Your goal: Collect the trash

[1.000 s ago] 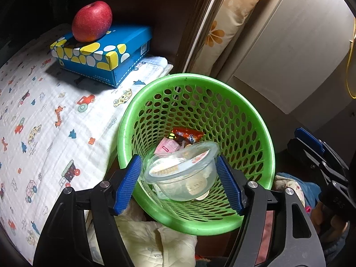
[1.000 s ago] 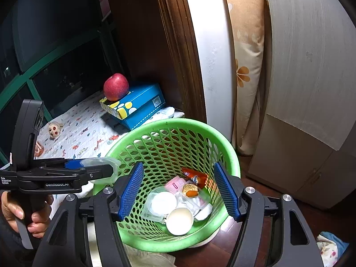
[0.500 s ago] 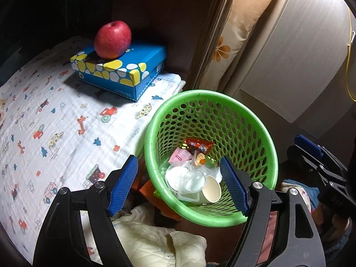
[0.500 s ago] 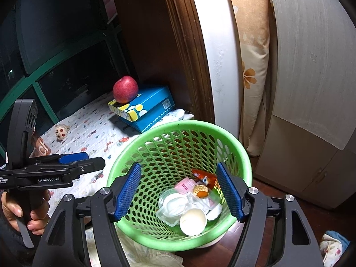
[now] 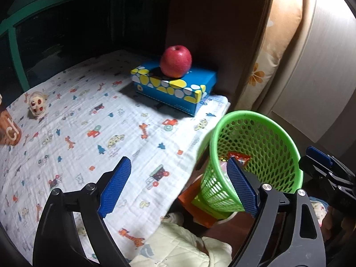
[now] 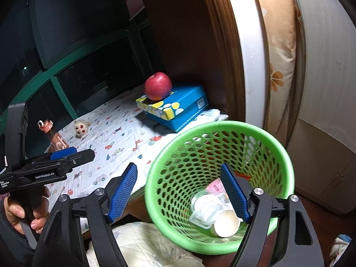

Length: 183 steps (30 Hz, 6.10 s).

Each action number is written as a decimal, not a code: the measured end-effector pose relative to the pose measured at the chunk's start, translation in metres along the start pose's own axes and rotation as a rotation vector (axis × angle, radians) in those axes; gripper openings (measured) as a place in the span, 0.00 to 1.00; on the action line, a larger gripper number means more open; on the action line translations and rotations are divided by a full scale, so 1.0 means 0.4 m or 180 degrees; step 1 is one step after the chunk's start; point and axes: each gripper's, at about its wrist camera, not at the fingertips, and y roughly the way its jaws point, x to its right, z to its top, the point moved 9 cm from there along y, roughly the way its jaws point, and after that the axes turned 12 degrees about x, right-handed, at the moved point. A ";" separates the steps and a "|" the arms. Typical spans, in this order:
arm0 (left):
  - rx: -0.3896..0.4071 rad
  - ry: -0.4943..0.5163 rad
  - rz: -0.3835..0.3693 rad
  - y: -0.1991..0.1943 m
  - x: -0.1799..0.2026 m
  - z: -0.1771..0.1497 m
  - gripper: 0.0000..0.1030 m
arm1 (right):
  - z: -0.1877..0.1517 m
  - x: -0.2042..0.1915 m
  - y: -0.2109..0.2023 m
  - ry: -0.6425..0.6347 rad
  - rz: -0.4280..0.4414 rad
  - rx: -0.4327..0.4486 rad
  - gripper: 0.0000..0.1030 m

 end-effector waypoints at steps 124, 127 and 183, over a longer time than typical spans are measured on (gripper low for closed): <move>0.0503 -0.0463 0.1968 -0.359 -0.539 -0.131 0.95 | -0.084 -0.466 0.089 -0.0803 0.0433 -0.0058 0.91; 0.0507 -0.0466 0.1960 -0.360 -0.538 -0.131 0.95 | -0.085 -0.466 0.090 -0.0803 0.0433 -0.0060 0.91; 0.0491 -0.0338 0.1952 -0.334 -0.508 -0.125 0.95 | -0.077 -0.451 0.083 -0.0741 0.0310 0.0000 0.92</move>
